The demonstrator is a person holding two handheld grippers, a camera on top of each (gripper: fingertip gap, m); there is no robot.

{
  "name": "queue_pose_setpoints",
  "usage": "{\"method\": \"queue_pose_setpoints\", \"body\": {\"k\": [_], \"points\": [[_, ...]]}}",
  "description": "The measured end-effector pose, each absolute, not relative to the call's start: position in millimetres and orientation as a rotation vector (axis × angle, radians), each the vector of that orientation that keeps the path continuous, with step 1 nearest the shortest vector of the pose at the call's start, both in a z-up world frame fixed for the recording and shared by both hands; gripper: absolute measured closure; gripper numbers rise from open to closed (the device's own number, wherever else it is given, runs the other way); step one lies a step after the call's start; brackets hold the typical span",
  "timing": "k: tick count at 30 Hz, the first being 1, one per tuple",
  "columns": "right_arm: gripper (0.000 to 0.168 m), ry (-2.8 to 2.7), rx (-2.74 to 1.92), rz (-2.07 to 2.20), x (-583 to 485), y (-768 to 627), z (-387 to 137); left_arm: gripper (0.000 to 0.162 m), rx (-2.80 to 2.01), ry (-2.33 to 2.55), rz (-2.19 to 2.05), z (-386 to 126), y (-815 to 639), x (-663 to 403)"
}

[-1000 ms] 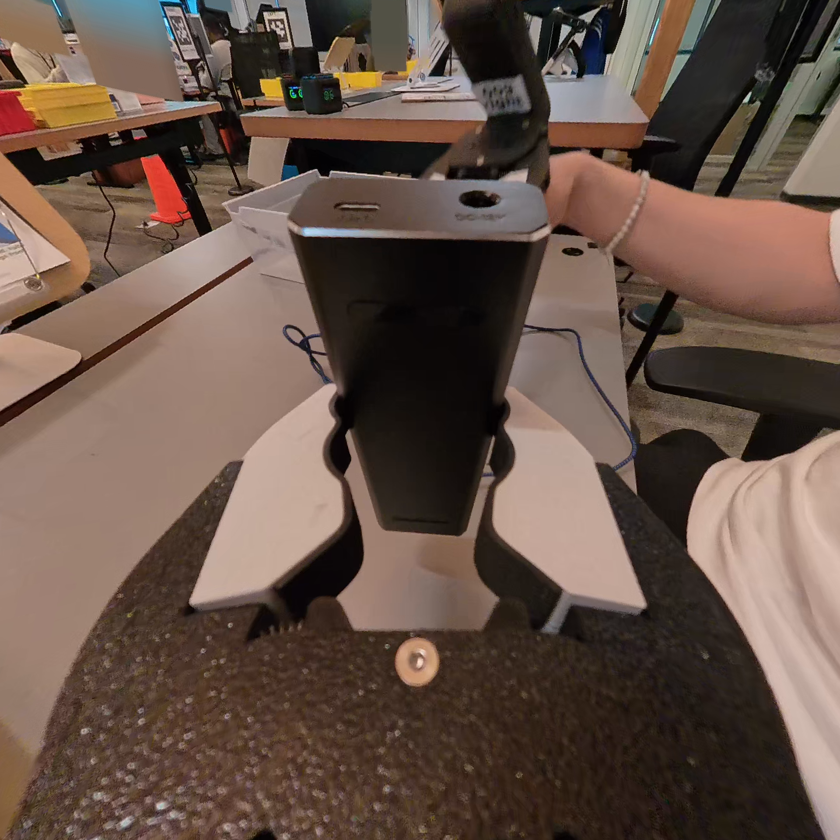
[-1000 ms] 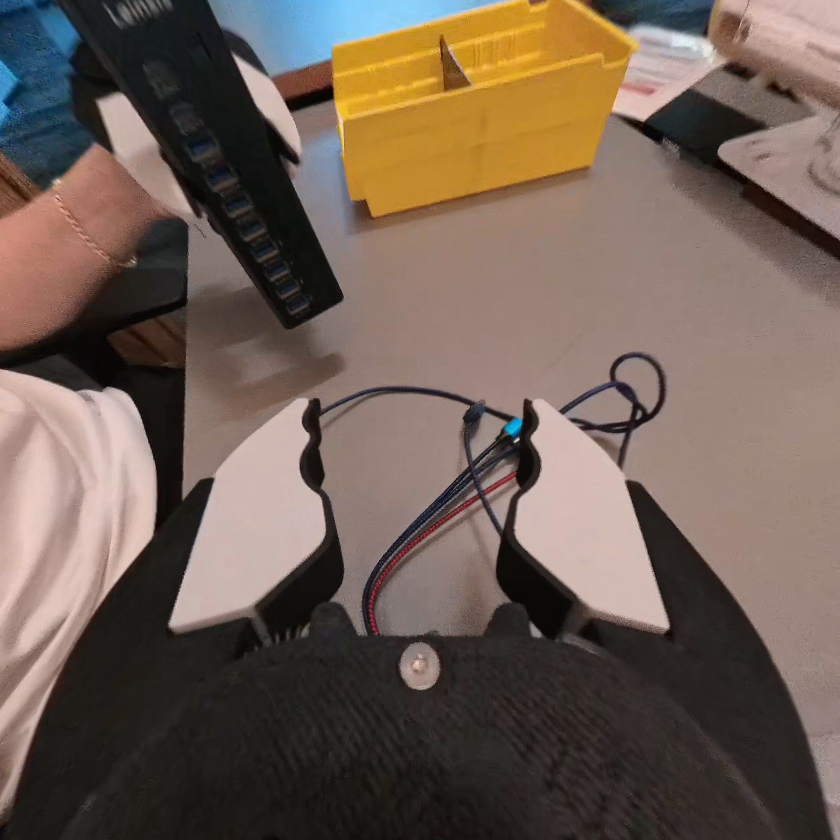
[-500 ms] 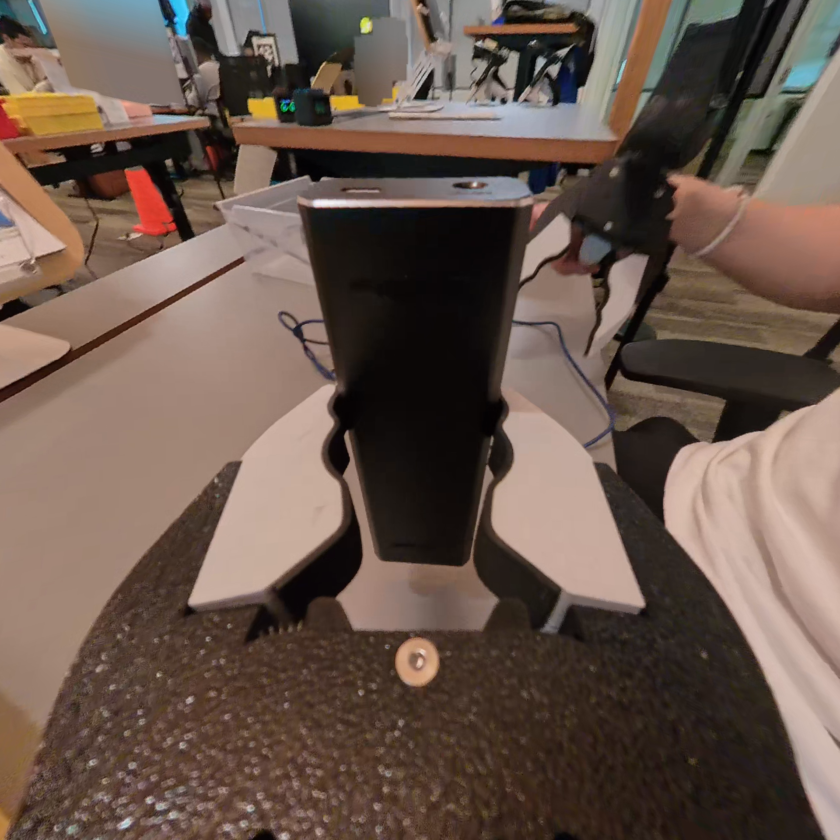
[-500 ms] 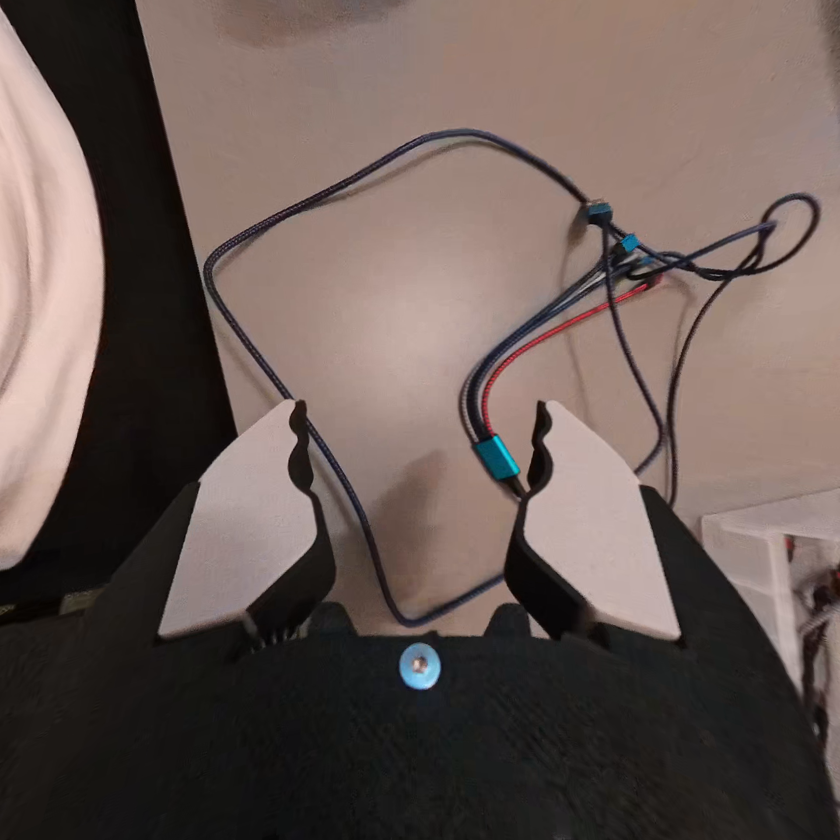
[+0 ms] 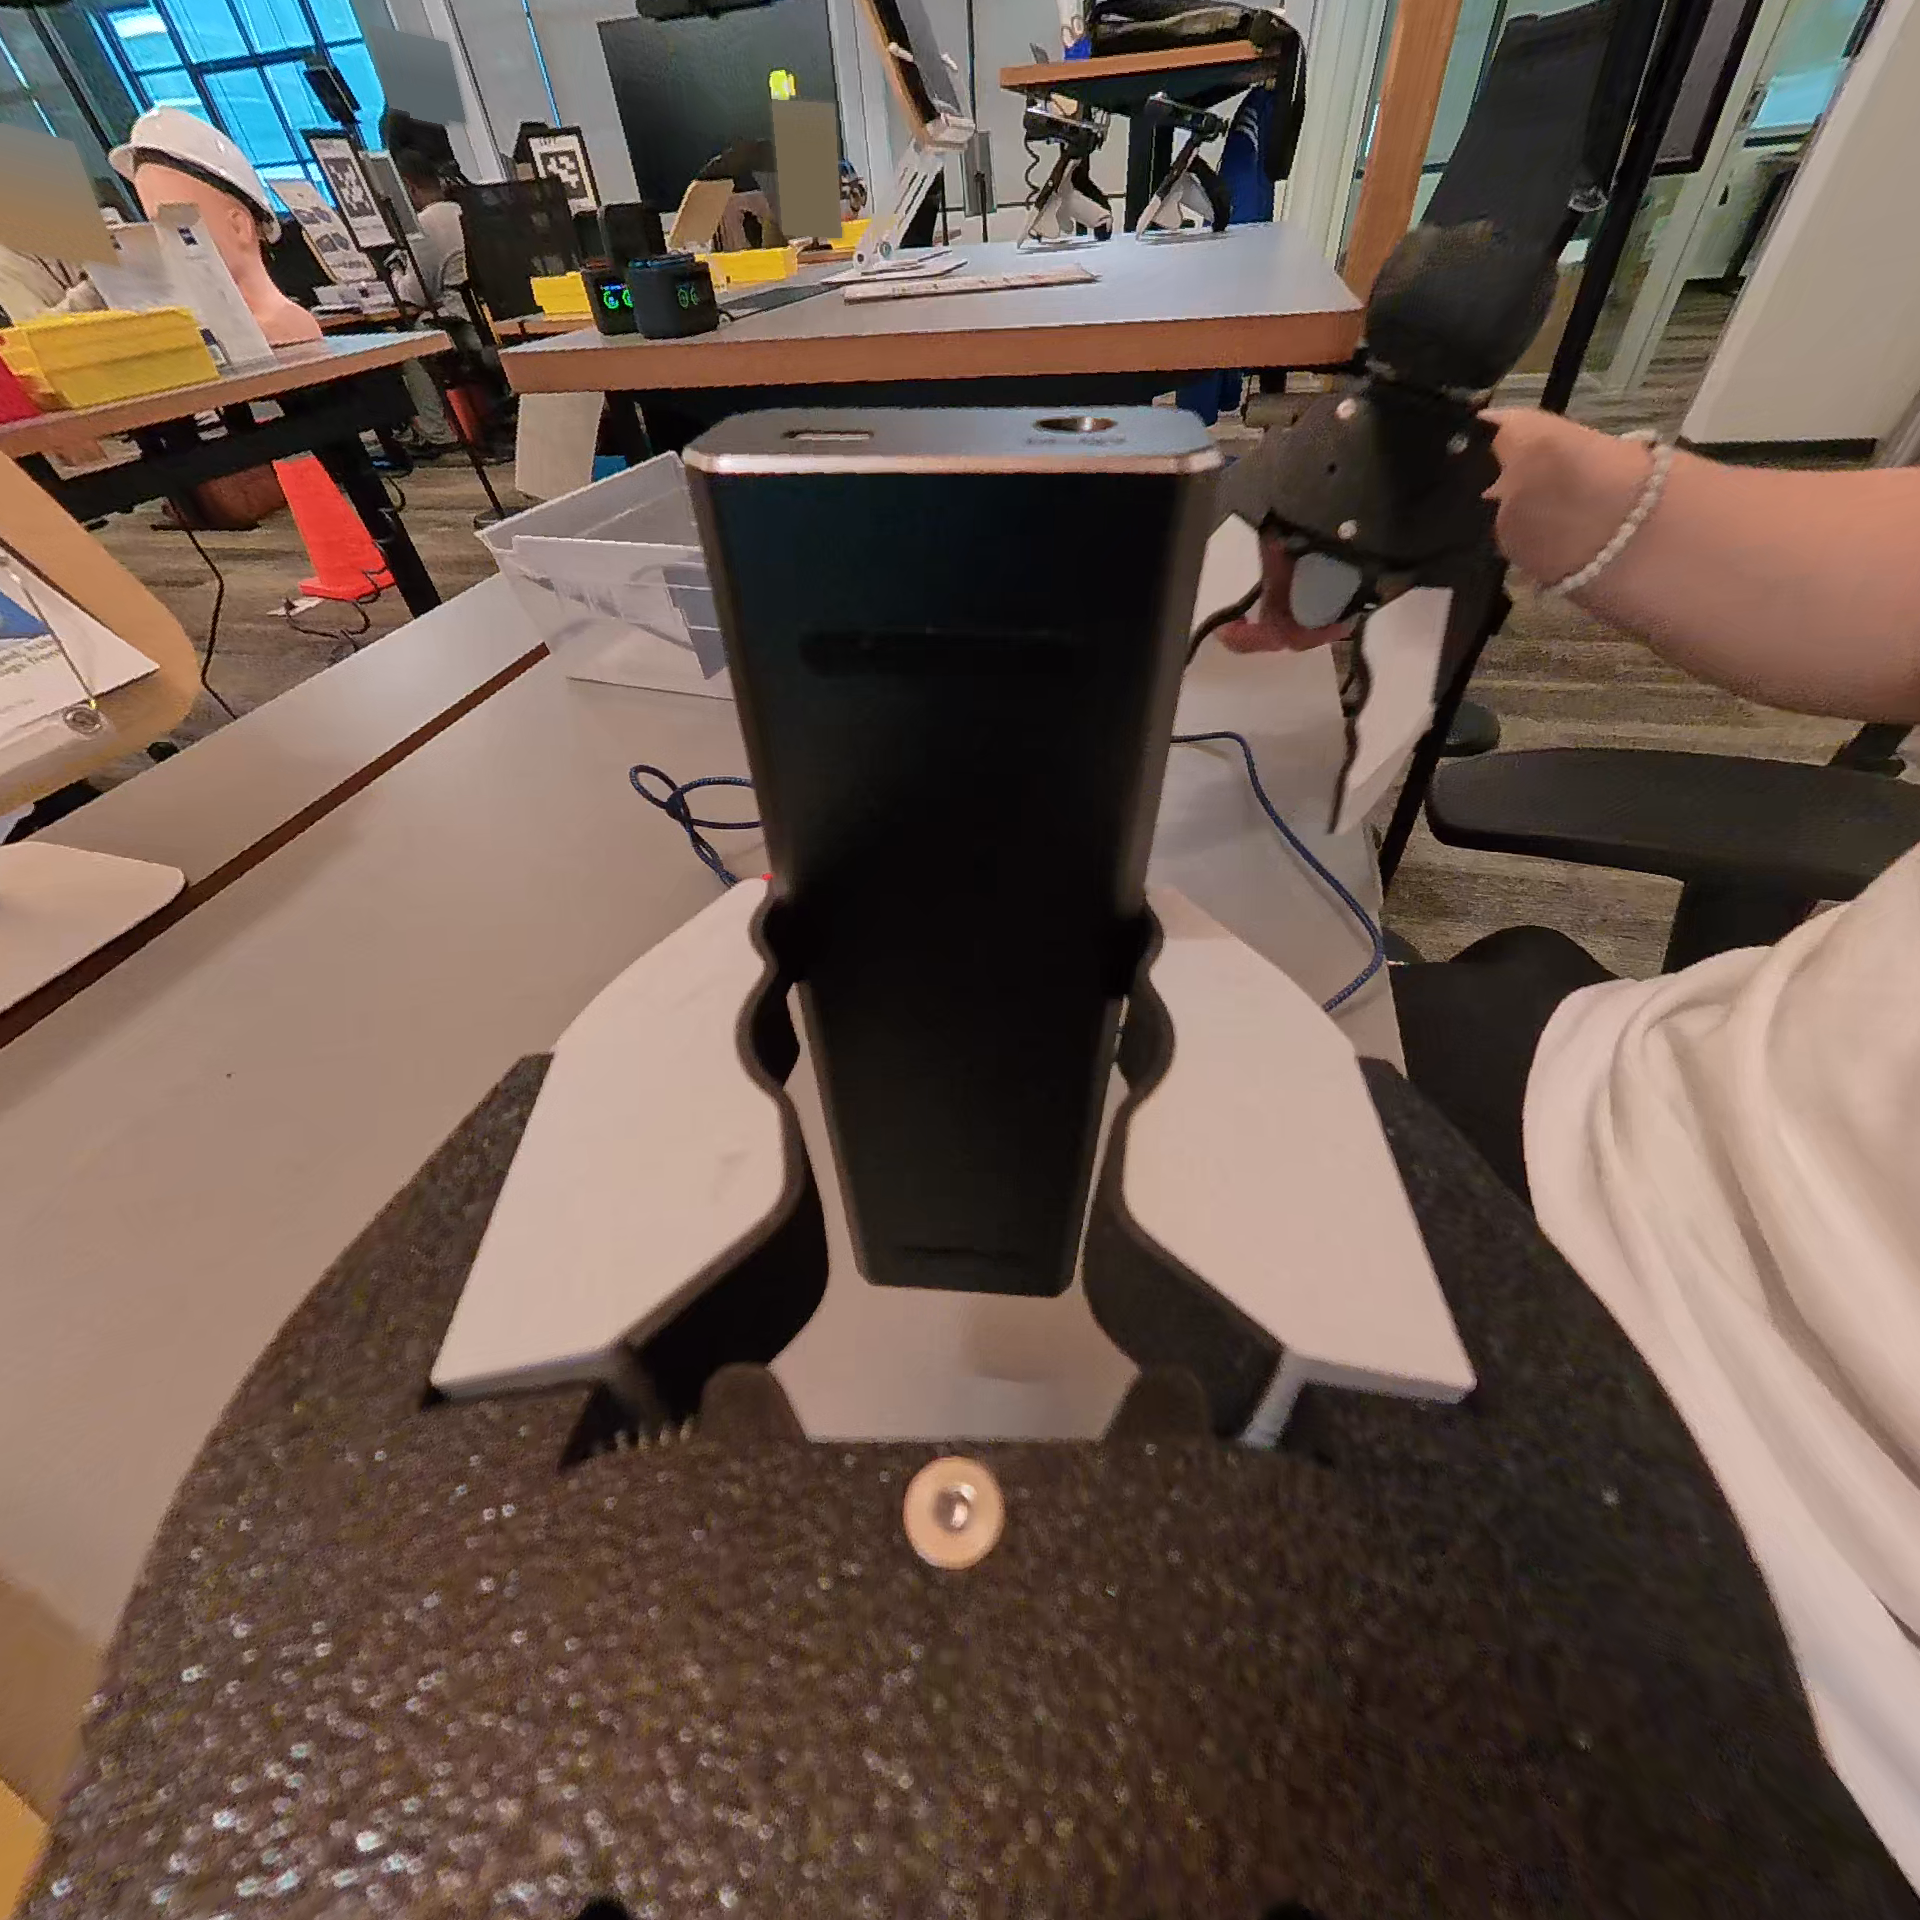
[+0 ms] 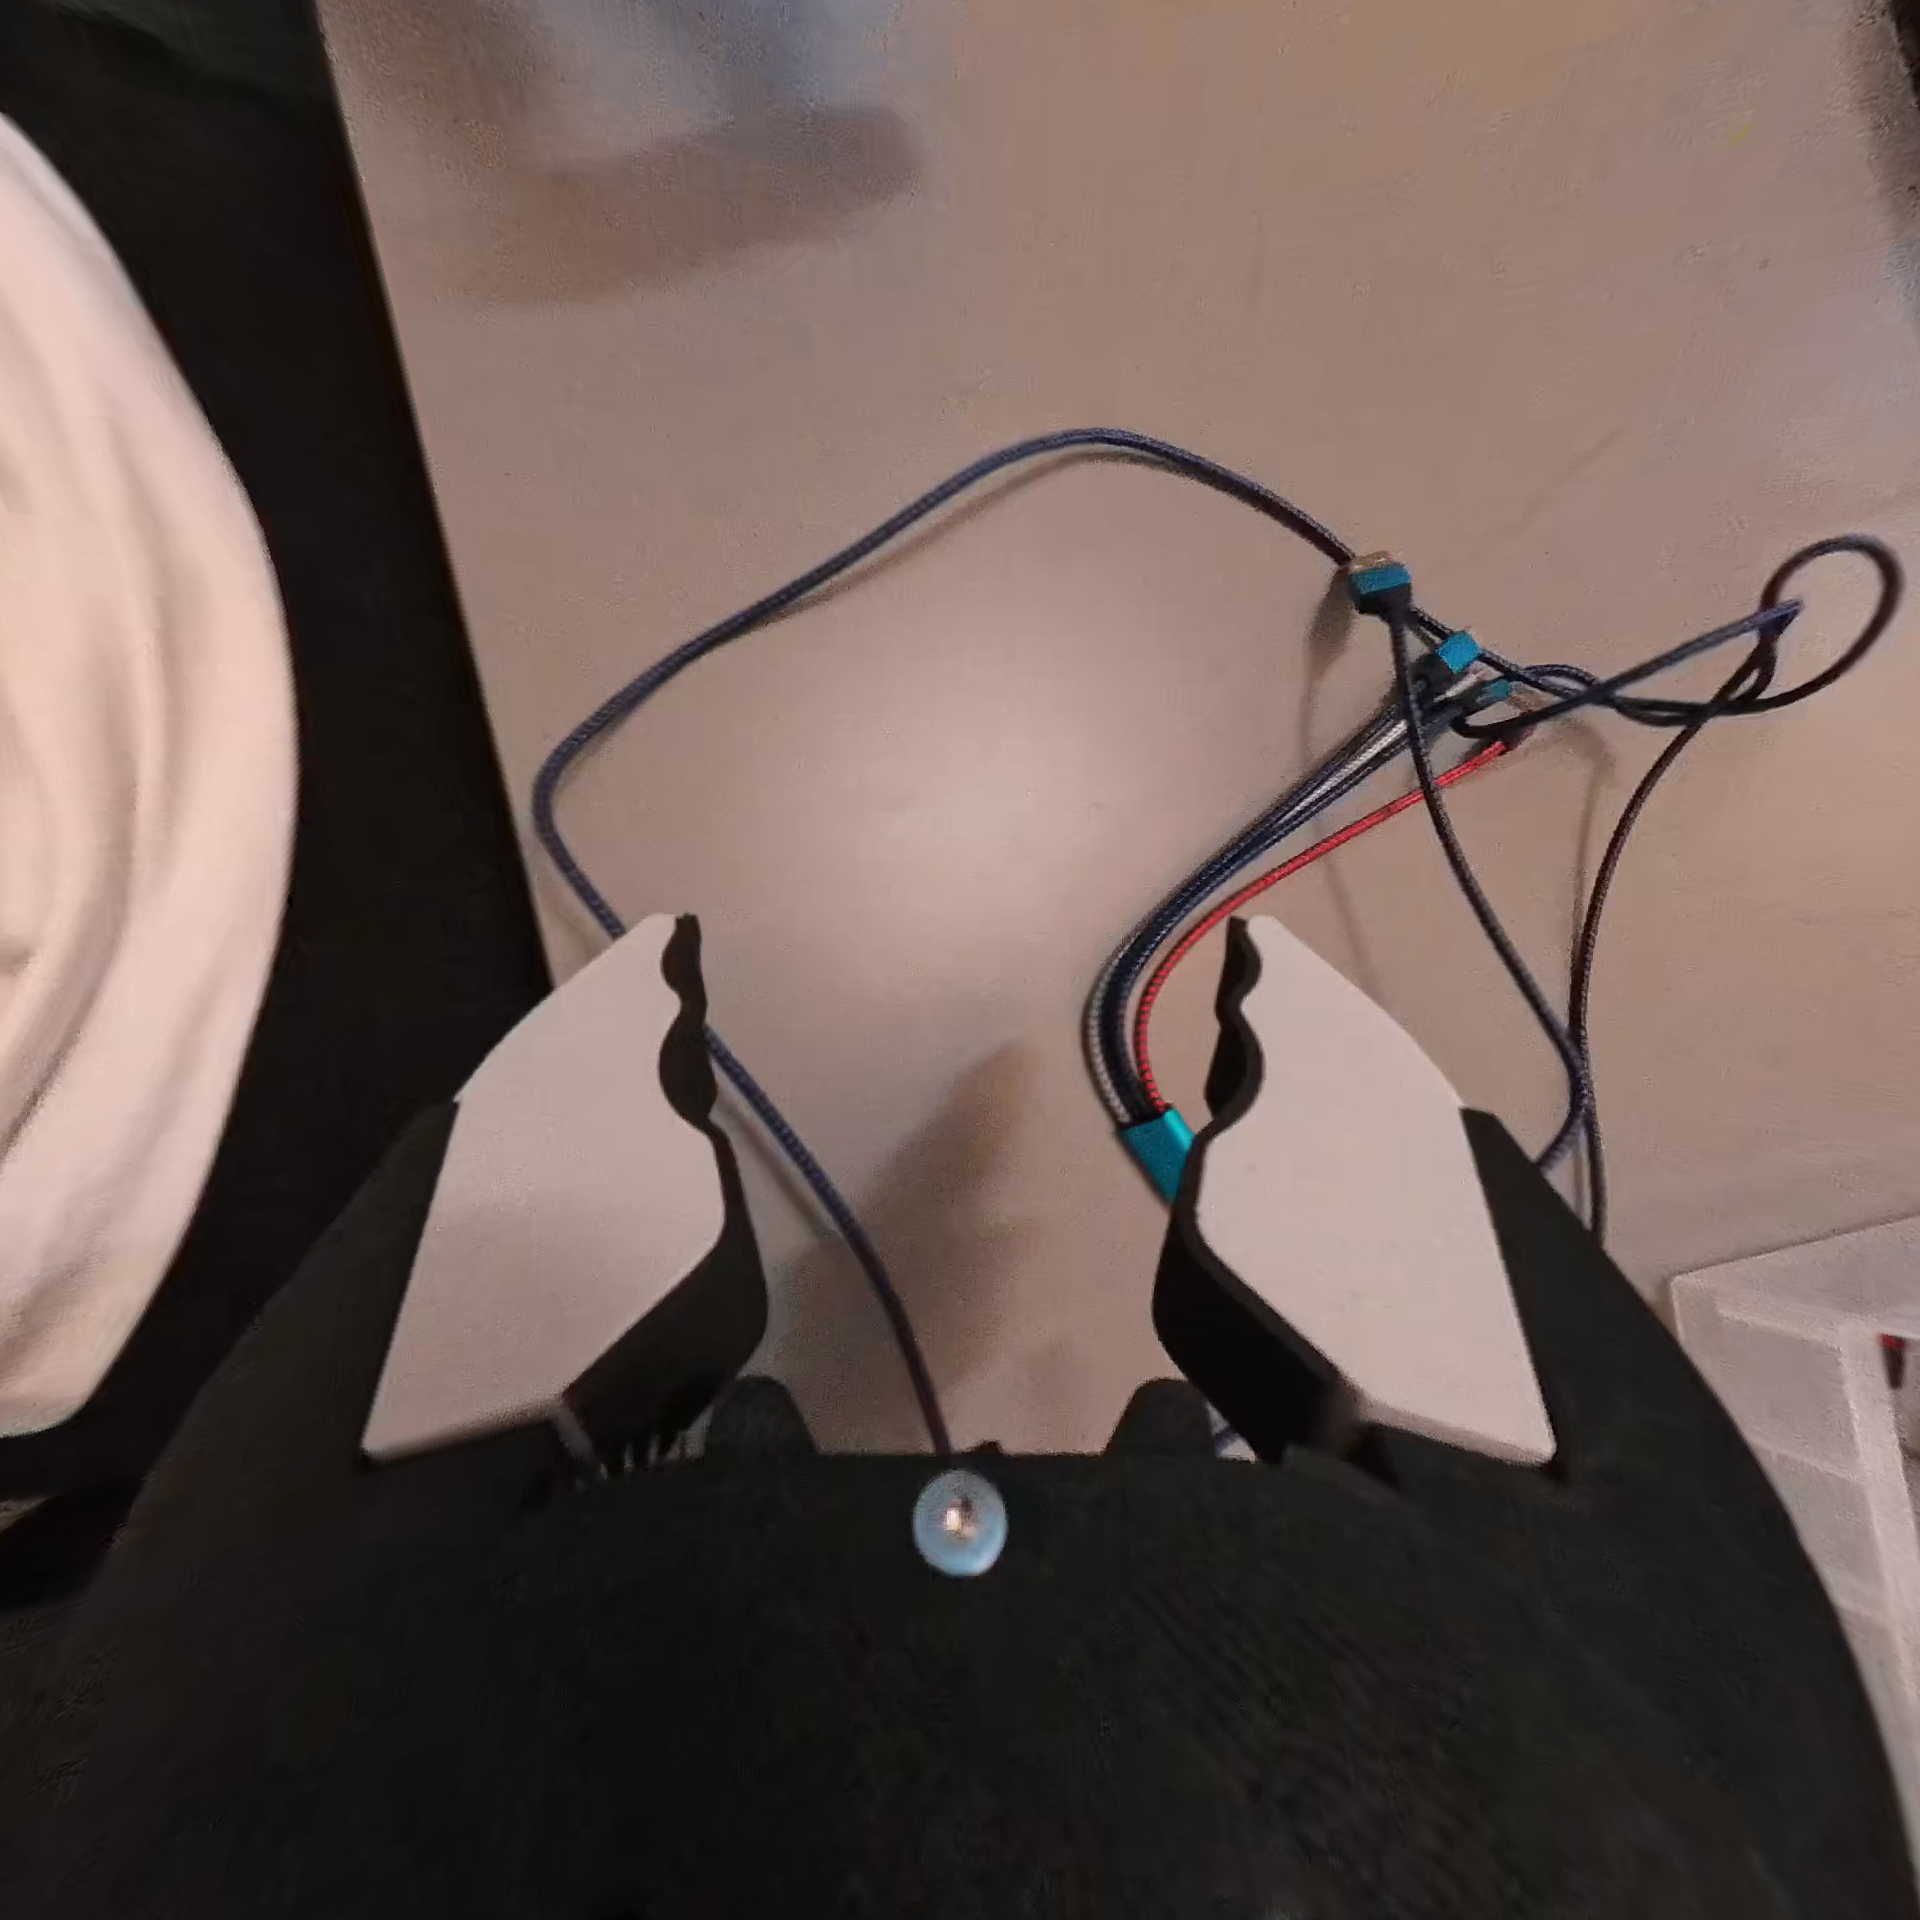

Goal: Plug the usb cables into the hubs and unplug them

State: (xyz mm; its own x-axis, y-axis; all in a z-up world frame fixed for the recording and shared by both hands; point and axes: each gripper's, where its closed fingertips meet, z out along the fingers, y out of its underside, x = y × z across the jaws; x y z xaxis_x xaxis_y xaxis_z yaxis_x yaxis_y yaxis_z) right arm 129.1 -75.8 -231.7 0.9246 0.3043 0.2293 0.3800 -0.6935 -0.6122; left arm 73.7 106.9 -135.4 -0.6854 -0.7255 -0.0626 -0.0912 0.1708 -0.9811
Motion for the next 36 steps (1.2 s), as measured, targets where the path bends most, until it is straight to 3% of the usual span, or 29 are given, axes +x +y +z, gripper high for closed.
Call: {"method": "queue_pose_setpoints", "body": {"k": [8, 14, 26, 31, 36], "points": [[0.064, -0.499, -2.52, -0.335, 156.9, -82.8, -264.5, 0.103, -0.771, 1.919, -1.59, -136.5, 105.5, 75.1], [0.065, -0.381, -2.474, -0.525, 203.8, -48.0, -255.6, 0.103, -0.752, 1.92, -1.584, -132.3, 104.2, 74.1], [0.073, -0.038, -2.501, -0.349, 216.4, -27.0, -244.0, 0.103, -0.763, 1.921, -1.585, -135.5, 111.8, 65.4], [0.071, -0.149, -2.564, -0.539, 243.2, -12.5, -242.6, 0.103, -0.764, 1.939, -1.579, -138.6, 109.5, 66.0], [0.068, 0.051, -2.519, -0.457, 275.4, 11.4, -232.5, 0.103, -0.746, 1.977, -1.56, -141.3, 106.2, 64.5]]}}
